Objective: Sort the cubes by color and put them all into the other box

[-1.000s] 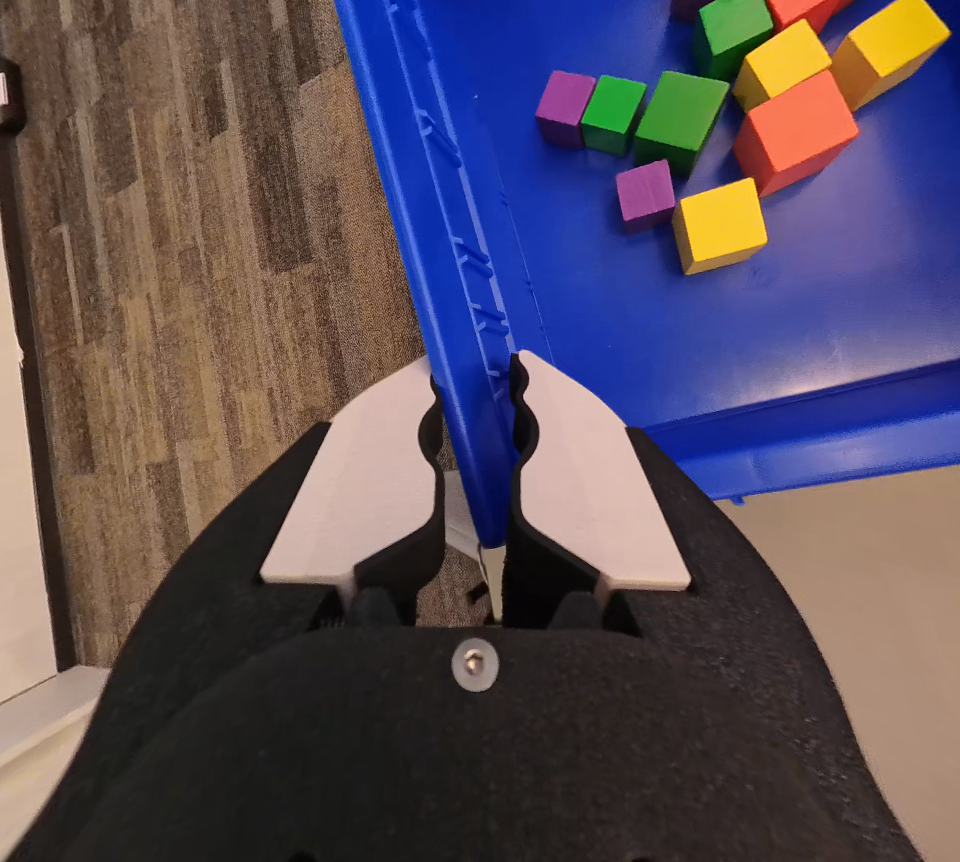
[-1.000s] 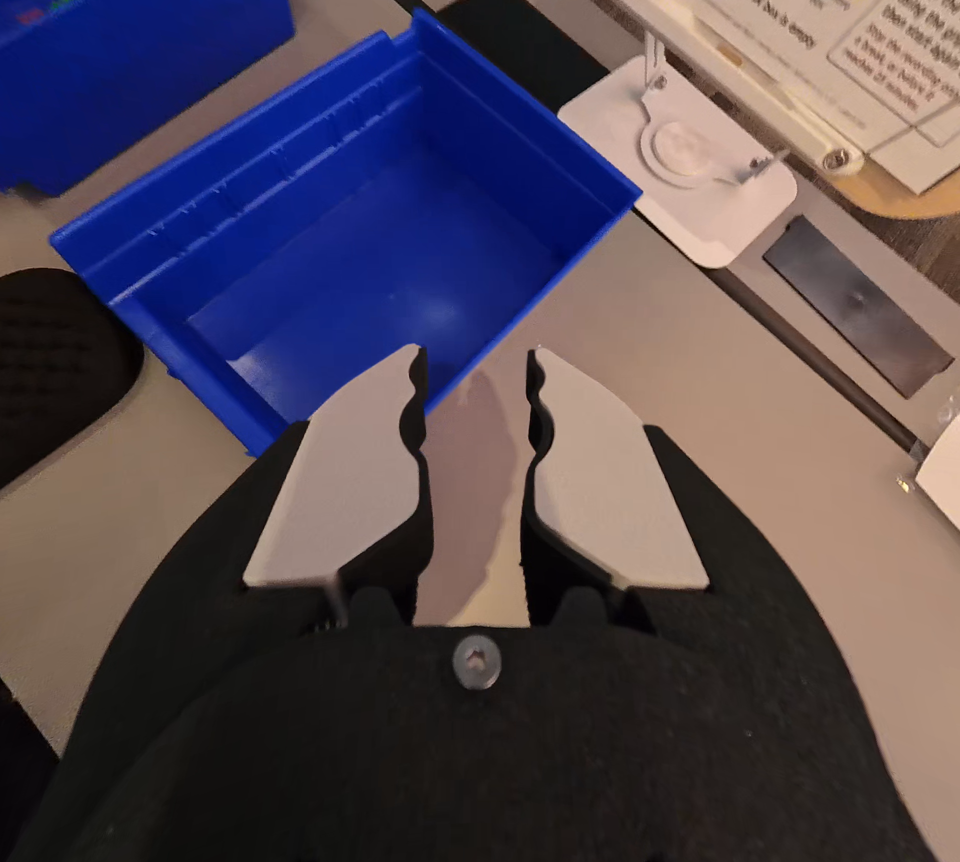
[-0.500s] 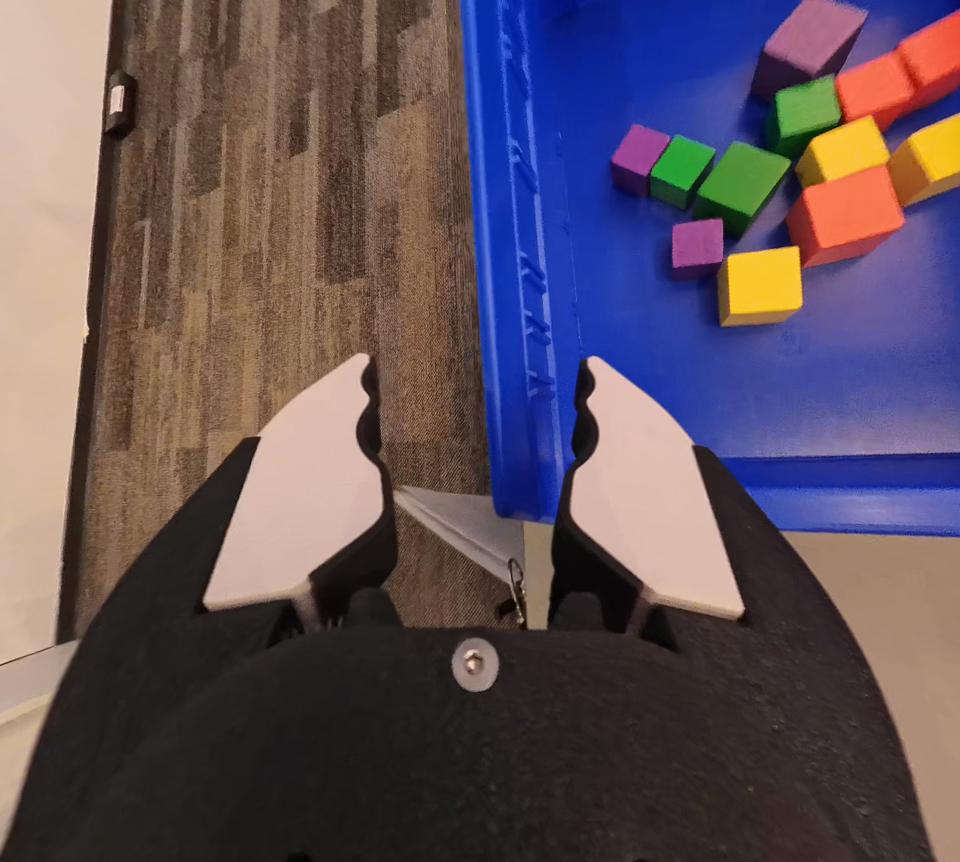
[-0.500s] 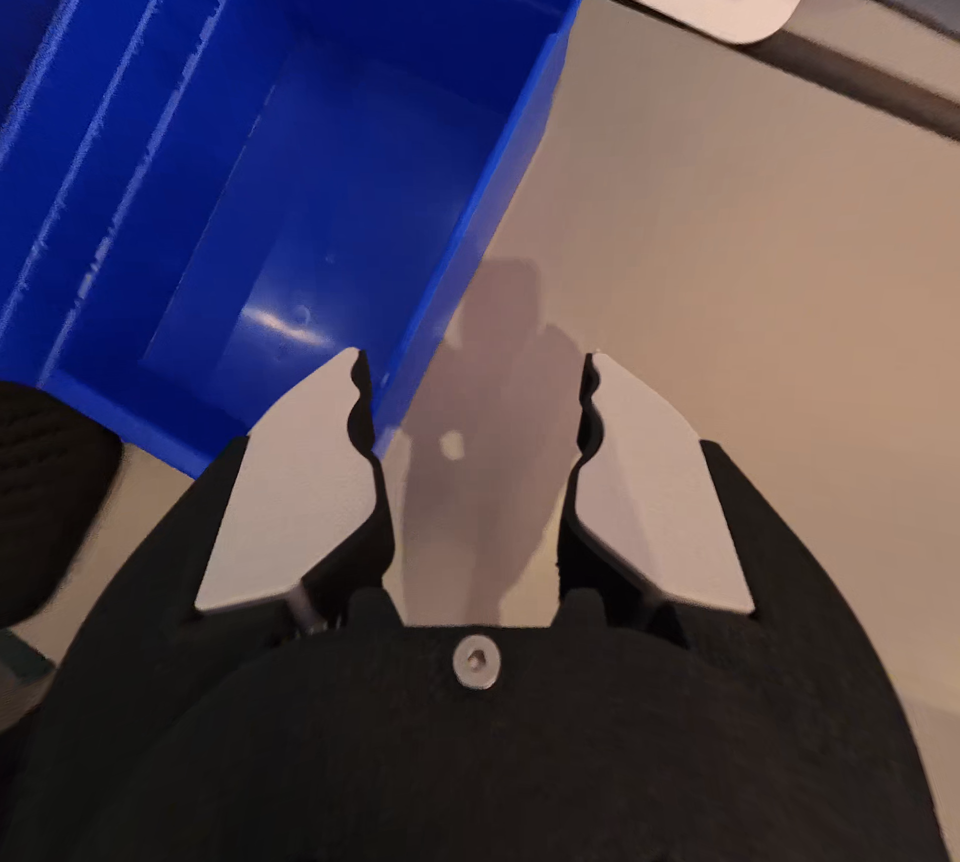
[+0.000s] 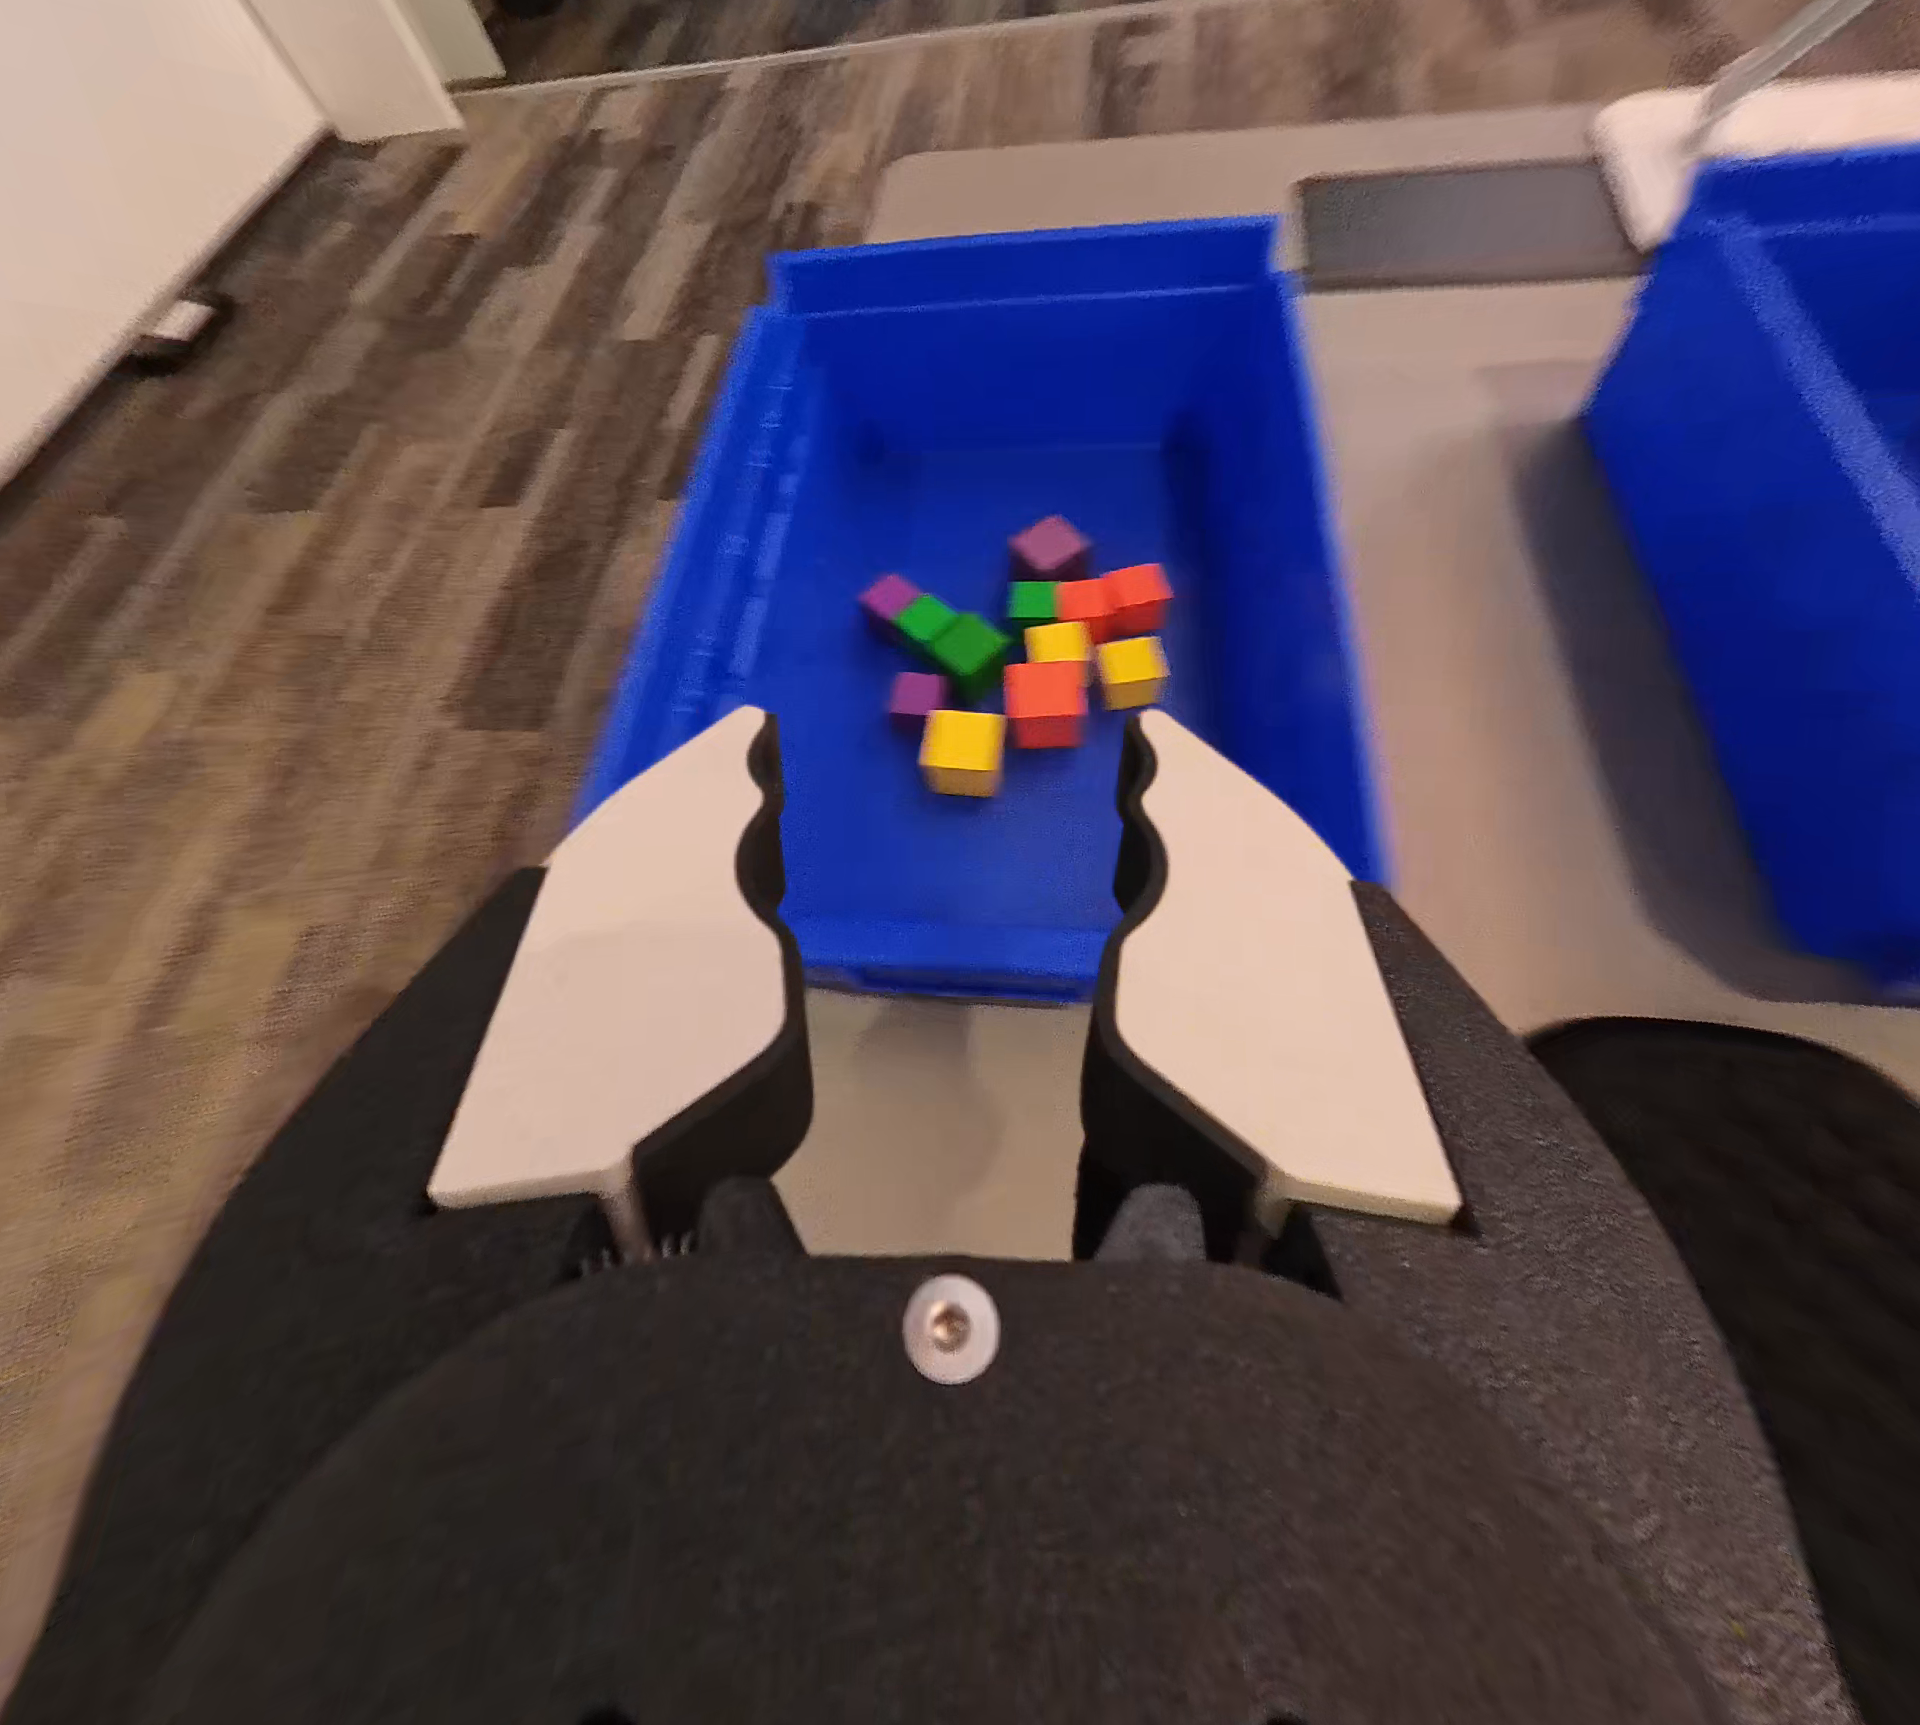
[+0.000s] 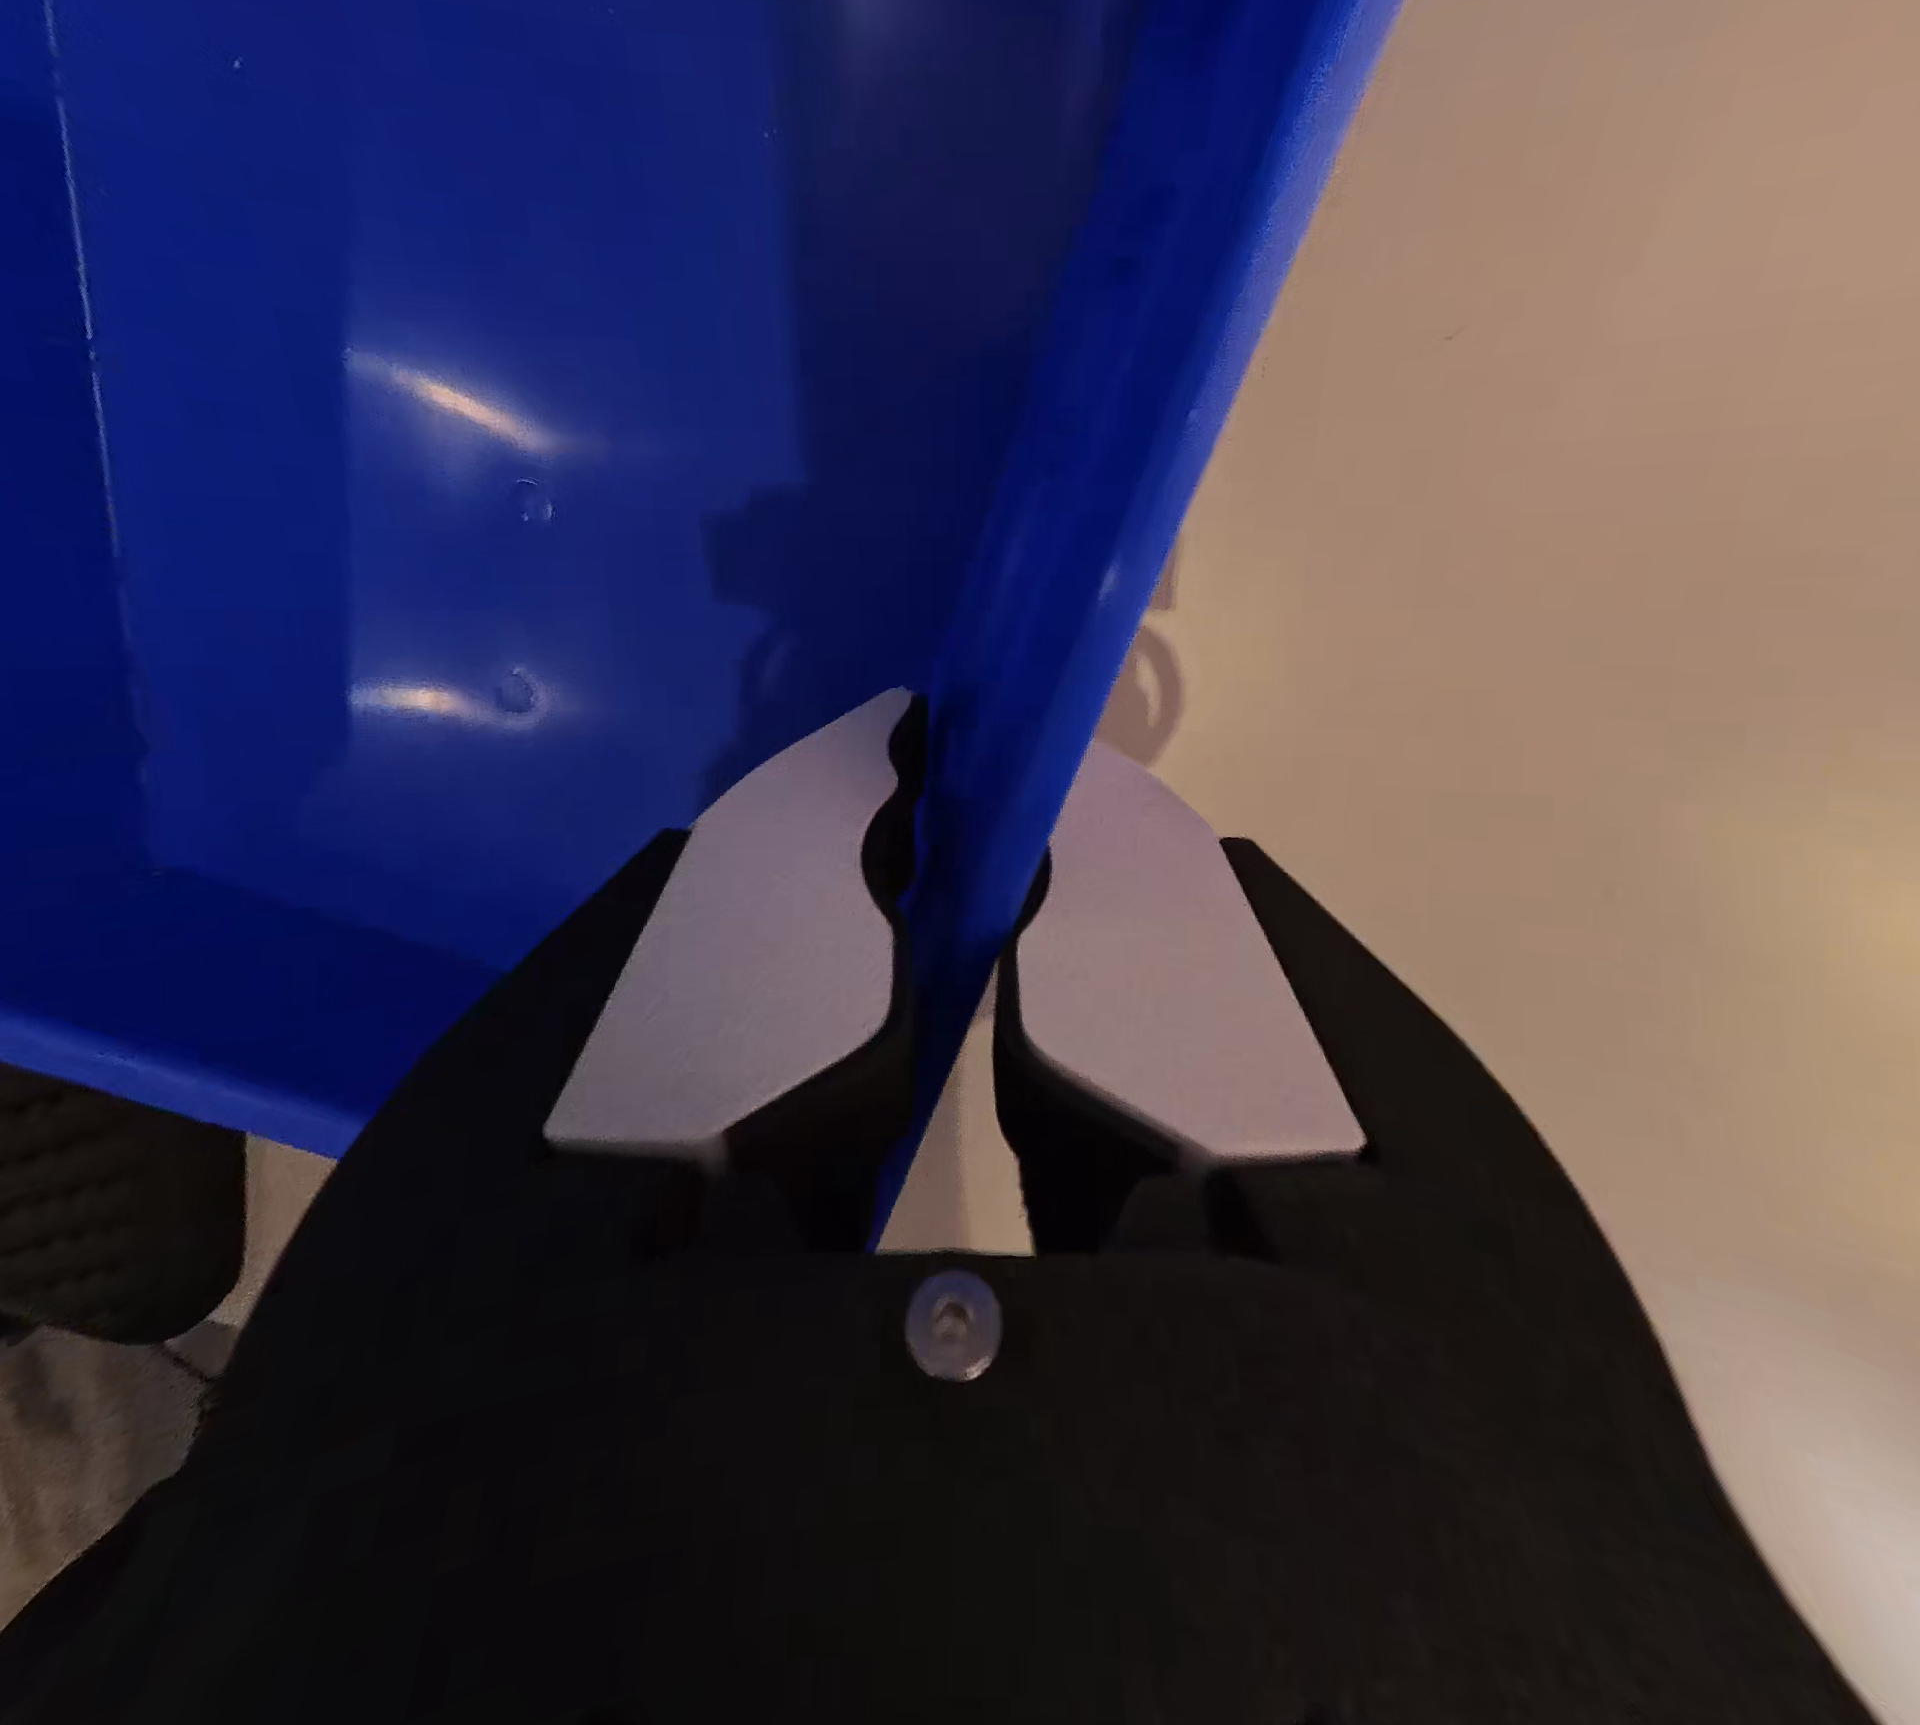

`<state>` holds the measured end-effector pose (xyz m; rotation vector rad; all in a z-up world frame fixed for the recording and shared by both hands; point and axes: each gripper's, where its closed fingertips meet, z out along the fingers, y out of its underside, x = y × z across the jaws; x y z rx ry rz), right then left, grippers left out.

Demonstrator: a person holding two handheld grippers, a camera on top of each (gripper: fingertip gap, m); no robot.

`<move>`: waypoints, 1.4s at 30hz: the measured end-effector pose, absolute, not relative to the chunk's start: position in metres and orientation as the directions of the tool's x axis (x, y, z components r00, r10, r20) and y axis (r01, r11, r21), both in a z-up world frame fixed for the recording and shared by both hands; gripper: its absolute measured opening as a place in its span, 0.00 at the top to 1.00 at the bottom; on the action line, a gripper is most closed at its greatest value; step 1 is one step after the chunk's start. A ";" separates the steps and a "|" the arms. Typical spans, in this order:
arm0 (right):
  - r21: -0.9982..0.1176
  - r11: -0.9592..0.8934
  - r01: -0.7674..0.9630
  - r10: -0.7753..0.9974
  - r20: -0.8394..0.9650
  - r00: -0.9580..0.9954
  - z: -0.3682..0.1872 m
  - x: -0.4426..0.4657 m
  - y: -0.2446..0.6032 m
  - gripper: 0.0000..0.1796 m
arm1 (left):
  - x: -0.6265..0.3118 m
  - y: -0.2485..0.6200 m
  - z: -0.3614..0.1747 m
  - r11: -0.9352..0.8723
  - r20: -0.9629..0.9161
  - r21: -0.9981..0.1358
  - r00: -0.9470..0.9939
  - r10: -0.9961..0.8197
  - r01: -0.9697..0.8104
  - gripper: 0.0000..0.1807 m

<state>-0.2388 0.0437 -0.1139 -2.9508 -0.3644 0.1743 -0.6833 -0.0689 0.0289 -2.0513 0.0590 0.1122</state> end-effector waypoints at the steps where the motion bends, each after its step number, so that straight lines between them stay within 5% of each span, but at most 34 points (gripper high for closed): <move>1: -0.173 -0.958 0.227 0.248 -0.107 0.963 -0.114 -0.239 0.044 0.94 | -0.665 -0.072 0.025 -0.452 -0.035 -0.891 0.999 -0.018 -0.039 0.67; 5: -0.087 -0.953 0.290 0.299 -0.121 0.947 -0.130 -0.240 0.031 0.89 | -0.607 -0.072 0.010 -0.406 0.134 -0.910 0.986 -0.098 0.084 0.71; 20: -0.120 -0.947 0.297 0.314 -0.169 0.934 -0.128 -0.189 0.054 0.95 | -0.554 -0.058 -0.011 -0.495 0.012 -0.867 0.990 -0.140 -0.060 0.72; 42: -0.052 -0.972 0.227 0.233 -0.160 0.959 -0.134 0.138 -0.007 0.96 | -0.527 -0.060 -0.029 -0.551 -0.055 -0.824 0.987 -0.149 -0.130 0.74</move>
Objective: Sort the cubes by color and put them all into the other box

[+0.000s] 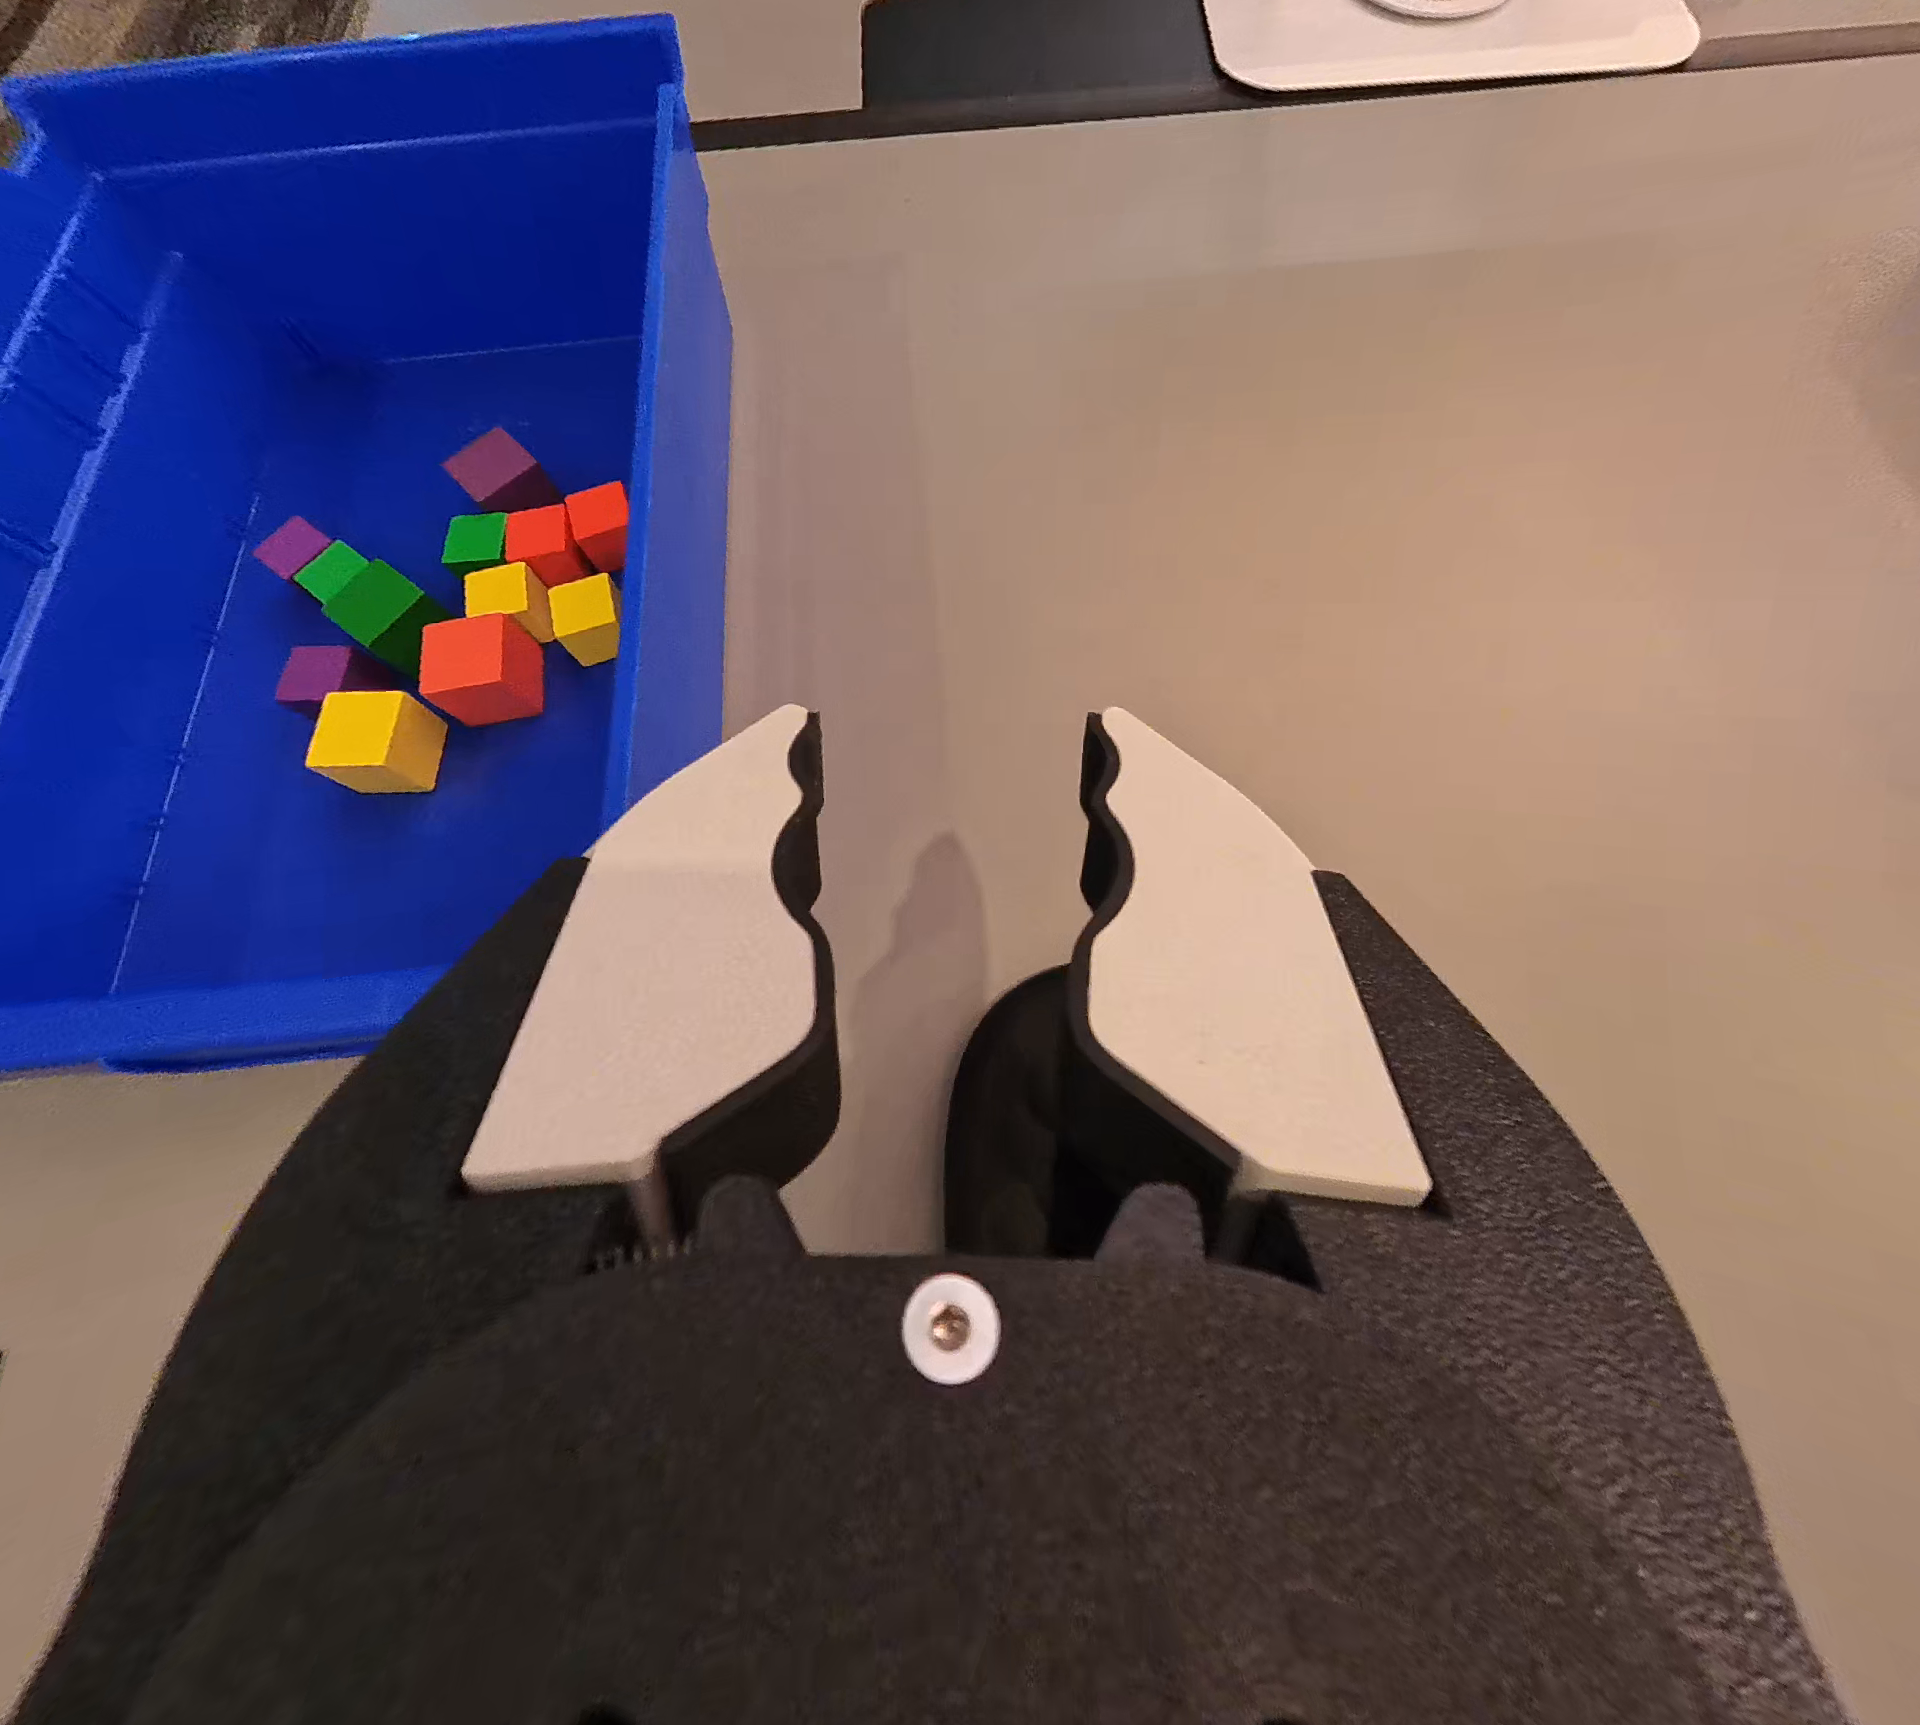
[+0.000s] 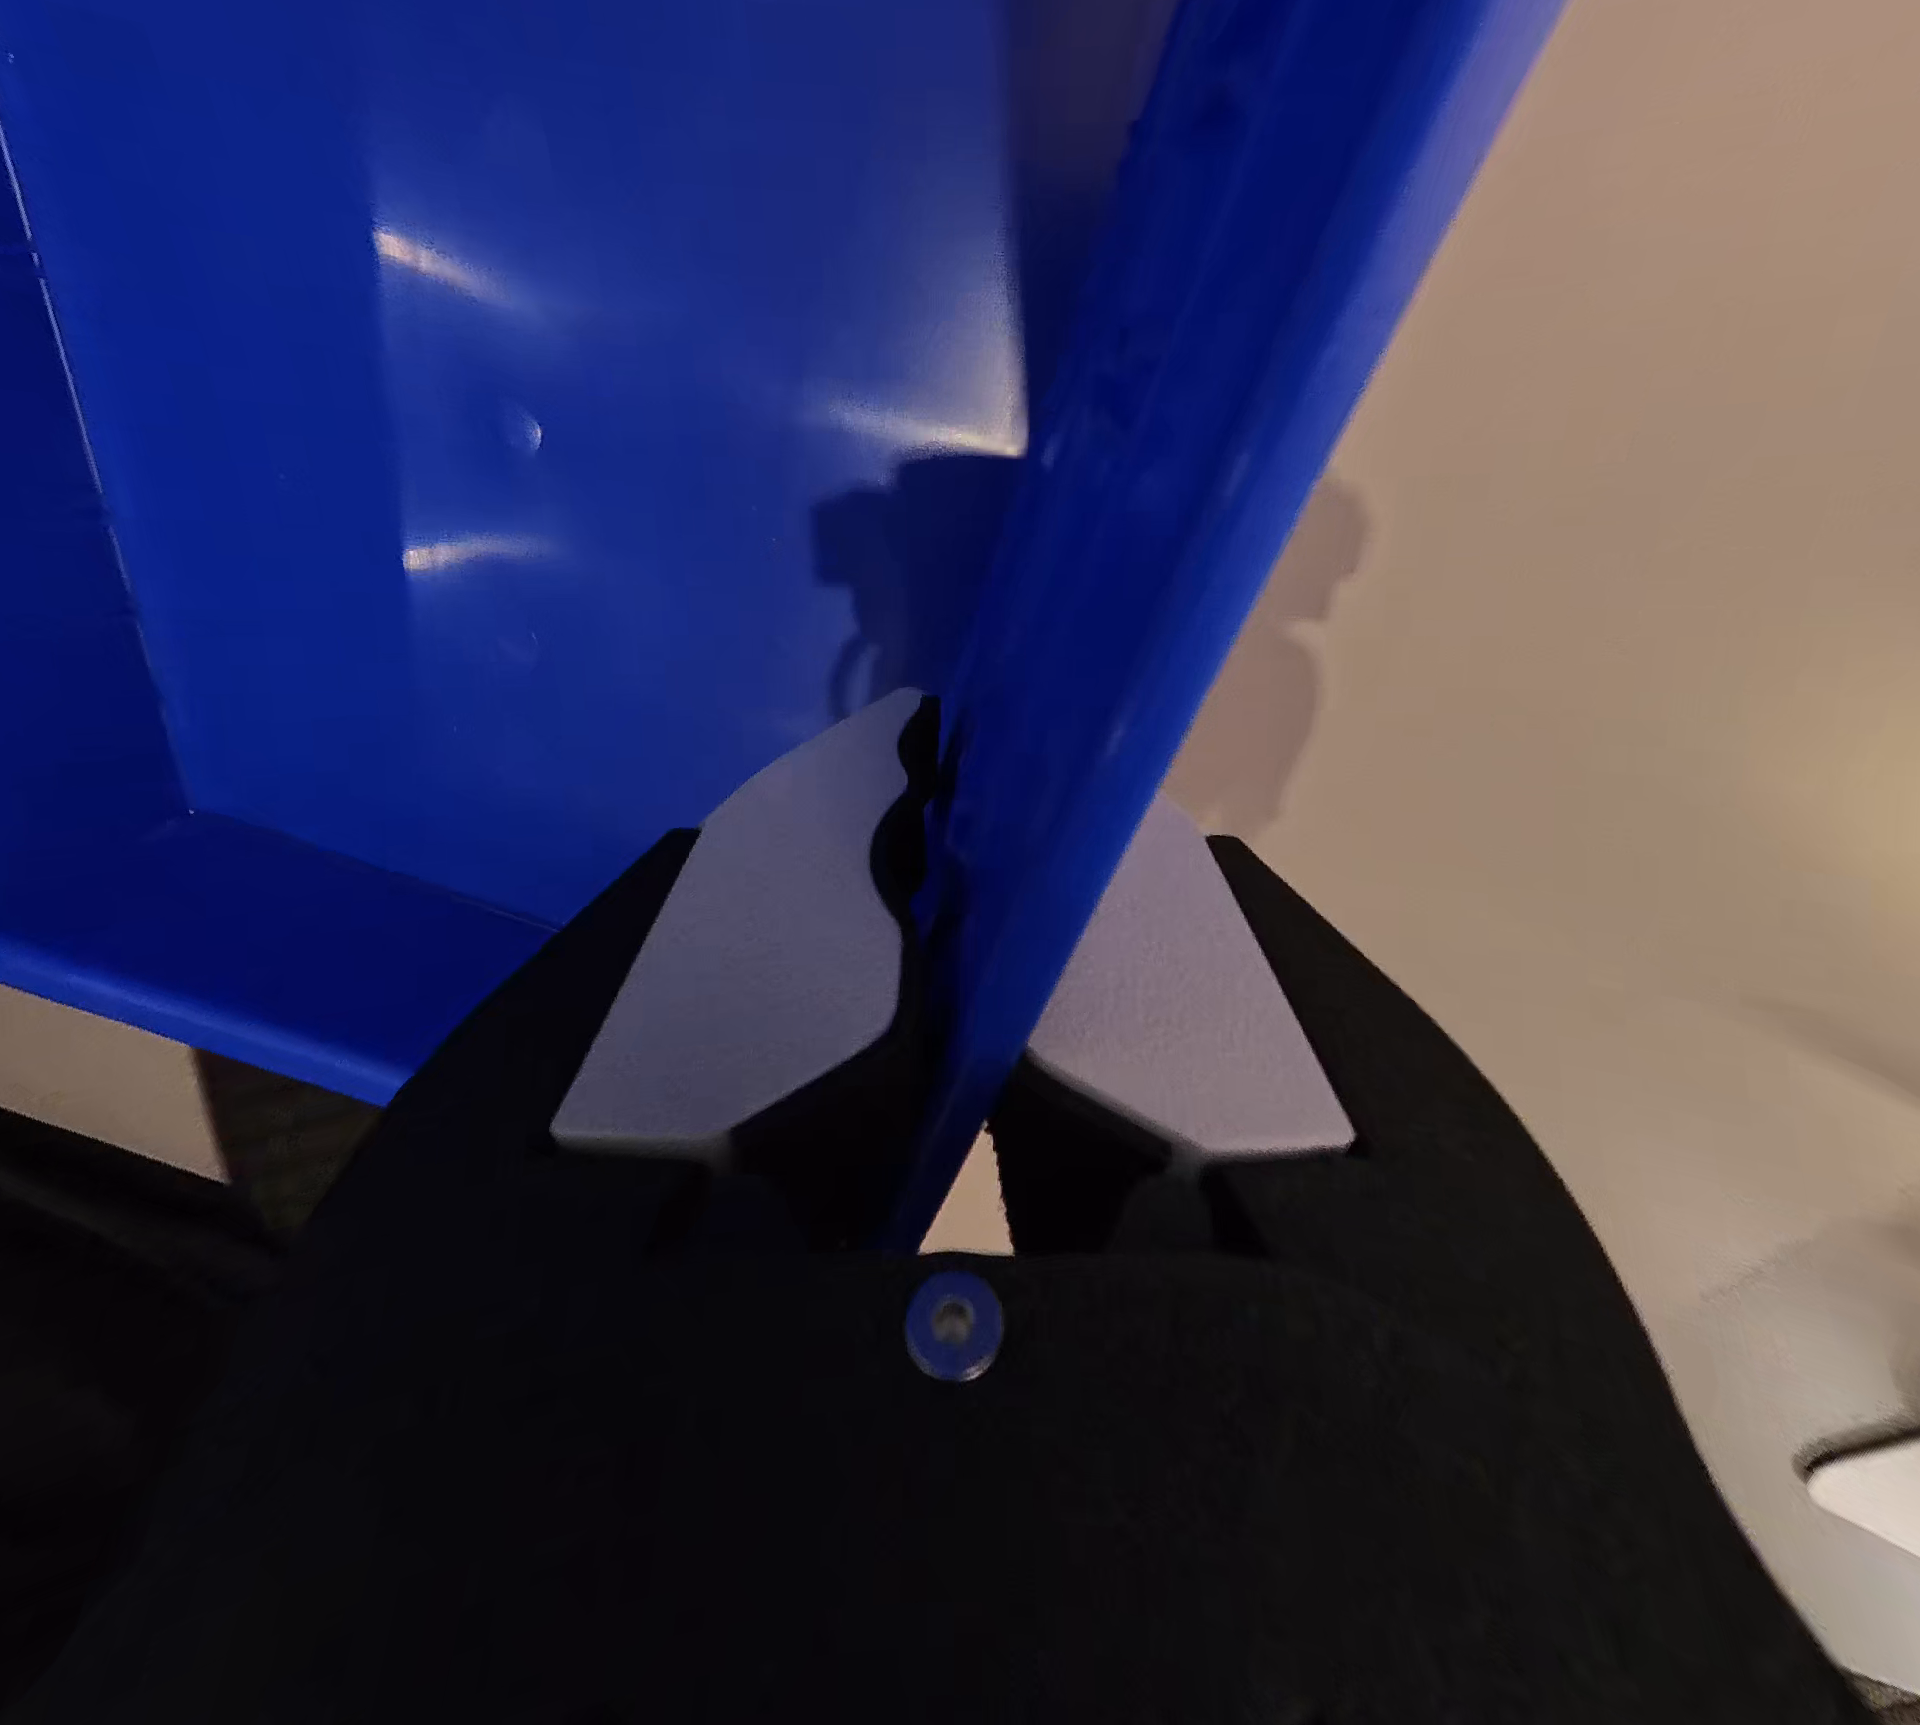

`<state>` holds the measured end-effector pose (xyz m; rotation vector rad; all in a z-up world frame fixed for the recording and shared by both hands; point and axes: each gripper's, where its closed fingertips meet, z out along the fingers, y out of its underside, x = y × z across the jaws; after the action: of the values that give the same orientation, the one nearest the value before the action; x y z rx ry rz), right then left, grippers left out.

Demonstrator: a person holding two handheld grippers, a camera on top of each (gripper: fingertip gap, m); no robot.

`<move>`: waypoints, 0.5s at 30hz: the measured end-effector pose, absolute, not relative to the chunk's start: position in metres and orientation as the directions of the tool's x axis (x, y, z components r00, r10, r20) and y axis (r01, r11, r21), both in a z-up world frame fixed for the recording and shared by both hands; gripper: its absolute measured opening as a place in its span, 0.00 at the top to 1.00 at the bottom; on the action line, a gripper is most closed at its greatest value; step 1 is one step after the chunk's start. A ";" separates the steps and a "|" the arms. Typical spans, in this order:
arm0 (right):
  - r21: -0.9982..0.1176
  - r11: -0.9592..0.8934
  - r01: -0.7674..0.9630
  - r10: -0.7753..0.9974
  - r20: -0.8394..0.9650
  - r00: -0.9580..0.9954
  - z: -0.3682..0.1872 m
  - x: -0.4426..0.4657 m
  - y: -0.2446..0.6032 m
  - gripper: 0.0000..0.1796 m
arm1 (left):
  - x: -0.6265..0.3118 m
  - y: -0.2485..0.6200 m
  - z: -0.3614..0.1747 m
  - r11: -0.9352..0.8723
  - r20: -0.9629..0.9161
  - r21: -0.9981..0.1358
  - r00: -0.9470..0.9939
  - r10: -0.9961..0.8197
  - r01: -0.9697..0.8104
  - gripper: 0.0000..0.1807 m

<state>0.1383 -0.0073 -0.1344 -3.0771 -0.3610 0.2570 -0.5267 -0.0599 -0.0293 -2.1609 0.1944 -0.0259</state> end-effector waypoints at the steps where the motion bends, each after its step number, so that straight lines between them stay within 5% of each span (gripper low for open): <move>1: -0.050 -0.974 0.220 0.225 -0.157 0.962 -0.135 0.156 -0.014 0.96 | -0.527 -0.061 -0.027 -0.546 -0.051 -0.829 0.988 -0.143 -0.121 0.74; 15: -0.032 -0.992 0.126 0.129 -0.159 0.979 -0.137 0.322 -0.075 0.97 | -0.510 -0.059 0.004 -0.508 -0.105 -0.849 0.989 -0.104 -0.144 0.76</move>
<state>0.3225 -0.0752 -0.1372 -3.1034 -0.2002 0.2515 -0.5096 -0.0590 0.0038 -2.1077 0.1734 0.0492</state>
